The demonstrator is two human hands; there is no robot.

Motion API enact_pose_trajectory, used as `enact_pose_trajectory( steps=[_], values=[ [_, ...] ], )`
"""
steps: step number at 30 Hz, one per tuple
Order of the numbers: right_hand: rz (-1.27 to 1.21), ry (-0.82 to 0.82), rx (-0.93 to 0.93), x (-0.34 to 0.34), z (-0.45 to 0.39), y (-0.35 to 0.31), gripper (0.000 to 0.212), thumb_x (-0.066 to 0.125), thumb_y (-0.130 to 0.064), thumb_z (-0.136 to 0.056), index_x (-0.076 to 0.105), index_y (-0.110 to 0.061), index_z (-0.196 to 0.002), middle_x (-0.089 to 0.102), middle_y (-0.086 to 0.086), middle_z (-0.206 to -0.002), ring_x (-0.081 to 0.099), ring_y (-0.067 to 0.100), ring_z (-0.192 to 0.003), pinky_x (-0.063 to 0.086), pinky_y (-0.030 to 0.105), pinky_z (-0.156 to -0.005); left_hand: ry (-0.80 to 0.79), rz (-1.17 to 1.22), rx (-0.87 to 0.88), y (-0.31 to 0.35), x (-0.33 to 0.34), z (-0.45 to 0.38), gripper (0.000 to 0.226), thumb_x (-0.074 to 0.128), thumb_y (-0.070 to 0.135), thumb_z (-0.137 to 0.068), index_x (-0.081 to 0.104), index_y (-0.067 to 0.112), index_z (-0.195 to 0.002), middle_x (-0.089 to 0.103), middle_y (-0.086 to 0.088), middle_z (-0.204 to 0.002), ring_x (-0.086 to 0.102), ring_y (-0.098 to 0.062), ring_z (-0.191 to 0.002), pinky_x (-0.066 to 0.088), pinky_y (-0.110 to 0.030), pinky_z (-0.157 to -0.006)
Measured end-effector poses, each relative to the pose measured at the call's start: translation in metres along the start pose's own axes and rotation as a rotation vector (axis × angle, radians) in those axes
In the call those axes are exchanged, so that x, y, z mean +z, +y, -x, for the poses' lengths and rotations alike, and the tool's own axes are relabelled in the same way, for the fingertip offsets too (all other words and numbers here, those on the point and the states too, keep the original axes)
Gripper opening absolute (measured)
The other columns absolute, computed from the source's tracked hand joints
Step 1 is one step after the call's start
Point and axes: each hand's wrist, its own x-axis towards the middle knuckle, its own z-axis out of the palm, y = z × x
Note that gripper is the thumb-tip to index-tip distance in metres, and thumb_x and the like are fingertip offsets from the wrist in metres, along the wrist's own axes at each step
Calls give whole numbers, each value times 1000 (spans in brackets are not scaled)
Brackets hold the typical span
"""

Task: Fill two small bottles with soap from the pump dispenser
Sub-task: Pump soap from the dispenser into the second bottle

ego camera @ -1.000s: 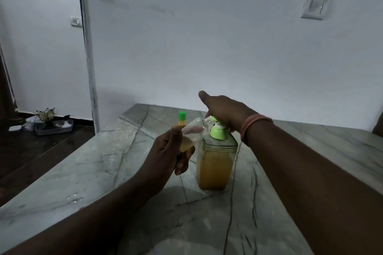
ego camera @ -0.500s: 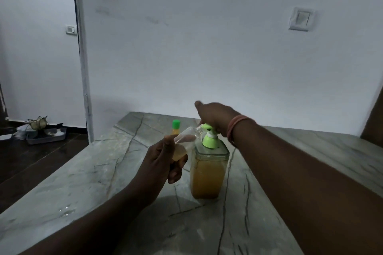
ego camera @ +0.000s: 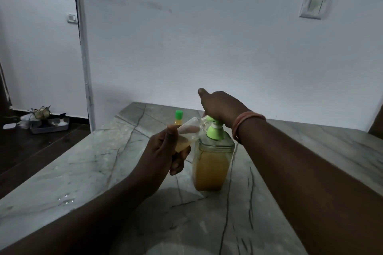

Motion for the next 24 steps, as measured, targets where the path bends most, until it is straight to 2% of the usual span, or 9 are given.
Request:
enact_pose_trajectory(
  steps=[4, 8, 10, 12, 14, 18, 20, 22, 24],
  values=[
    [18, 15, 39, 4, 6, -1, 49, 27, -37, -104, 54, -14, -138, 51, 17, -143, 50, 34, -125, 38, 36, -98, -5, 9, -3, -1, -2, 0, 80, 50, 84, -79, 71, 20, -122, 51, -18, -75, 38, -11, -47, 37, -23, -42],
    [34, -44, 56, -7, 7, -7, 64, 24, -51, -104, 49, -5, -142, 47, 18, -147, 50, 32, -128, 39, 34, -97, 2, -2, -2, 4, 2, 2, 79, 51, 86, -77, 71, 25, -123, 55, -12, -74, 40, -11, -48, 38, -23, -43],
    [49, -30, 41, -10, 4, -6, 69, 24, -56, -103, 56, -5, -135, 54, 17, -141, 56, 30, -115, 41, 35, -96, 0, -8, 2, 5, 3, 3, 81, 50, 86, -78, 69, 23, -125, 55, -13, -75, 40, -11, -48, 38, -24, -43],
    [-15, 6, 57, -7, 2, -3, 69, 28, -60, -100, 65, -5, -121, 62, 14, -130, 55, 26, -94, 41, 34, -84, -1, -4, 2, 3, 2, 2, 82, 50, 84, -80, 68, 19, -126, 53, -15, -75, 39, -11, -48, 37, -24, -43],
    [-86, 26, 76, 1, 1, 2, 64, 30, -57, -100, 65, -5, -113, 63, 12, -129, 55, 24, -86, 36, 31, -78, 9, -12, 2, 0, 0, 0, 83, 50, 84, -80, 68, 16, -124, 52, -15, -74, 39, -10, -47, 37, -24, -42],
    [-24, -7, 60, 4, 4, 3, 62, 30, -52, -102, 60, -7, -130, 56, 16, -138, 56, 31, -115, 37, 32, -84, 18, -9, 0, -1, 0, 1, 81, 50, 85, -79, 70, 20, -123, 54, -15, -74, 40, -10, -47, 38, -24, -43],
    [7, -46, 71, -1, 8, 0, 63, 28, -53, -103, 54, -7, -138, 51, 16, -144, 53, 32, -123, 40, 34, -91, 16, -4, -8, 1, 2, 3, 79, 51, 85, -78, 70, 22, -123, 55, -14, -75, 41, -11, -48, 38, -24, -43],
    [56, -57, 66, -6, 6, -4, 67, 30, -56, -102, 52, -6, -139, 52, 16, -143, 55, 32, -116, 40, 34, -91, 13, -7, -5, 3, 3, 4, 78, 51, 86, -78, 70, 25, -123, 55, -12, -75, 41, -11, -49, 38, -24, -43],
    [62, -3, 31, -7, 1, -5, 70, 34, -62, -98, 58, -6, -132, 61, 16, -133, 60, 31, -105, 41, 34, -85, 9, -16, -11, 5, 4, 5, 82, 51, 88, -76, 69, 25, -125, 55, -11, -75, 41, -10, -49, 39, -23, -43]
  ],
)
